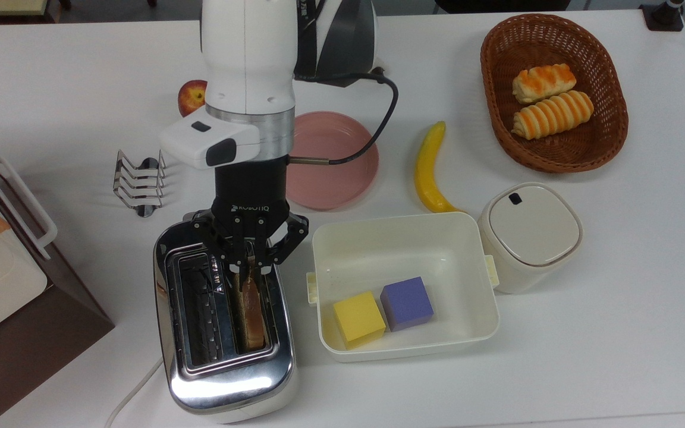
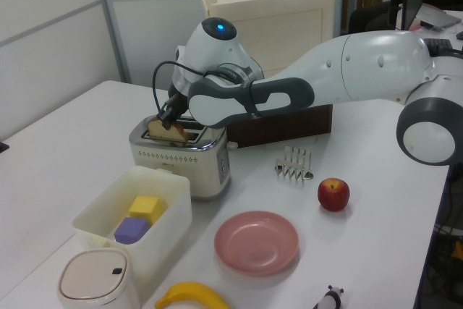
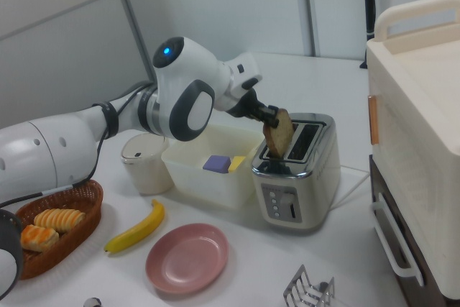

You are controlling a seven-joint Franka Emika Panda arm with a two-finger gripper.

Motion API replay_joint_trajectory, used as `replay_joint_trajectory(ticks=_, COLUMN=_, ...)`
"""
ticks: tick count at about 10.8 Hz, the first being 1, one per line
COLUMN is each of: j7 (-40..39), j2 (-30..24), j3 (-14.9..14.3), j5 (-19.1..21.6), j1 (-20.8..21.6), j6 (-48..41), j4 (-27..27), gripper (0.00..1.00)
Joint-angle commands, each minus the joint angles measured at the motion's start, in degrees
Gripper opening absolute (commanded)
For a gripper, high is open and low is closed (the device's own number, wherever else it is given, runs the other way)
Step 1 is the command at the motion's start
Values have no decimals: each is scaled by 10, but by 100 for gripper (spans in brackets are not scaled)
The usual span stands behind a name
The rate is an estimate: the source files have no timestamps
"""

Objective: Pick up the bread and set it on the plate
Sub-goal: 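Move the gripper over the toaster and lower onto the bread slice, then close the gripper on the toast and lift it out of the slot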

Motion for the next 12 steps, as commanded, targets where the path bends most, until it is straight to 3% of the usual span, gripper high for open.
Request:
replay_joint_trajectory(ticks=1, j7=17, j2=-35, j3=-14, j5=-9, j1=15, j6=-4, j4=-4, gripper=0)
replay_joint_trajectory(ticks=3, j7=20, j2=-40, j3=-39, j5=-7, j1=16, j6=-3, j4=2, gripper=0)
replay_joint_trajectory(ticks=10, j7=75, j2=-126, j3=-34, j5=-2, j1=17, j6=-35, j4=-5, gripper=0)
replay_joint_trajectory(ticks=12, j7=73, j2=-173, j3=-30, j5=-1, j1=17, j6=-72, j4=-61, gripper=0)
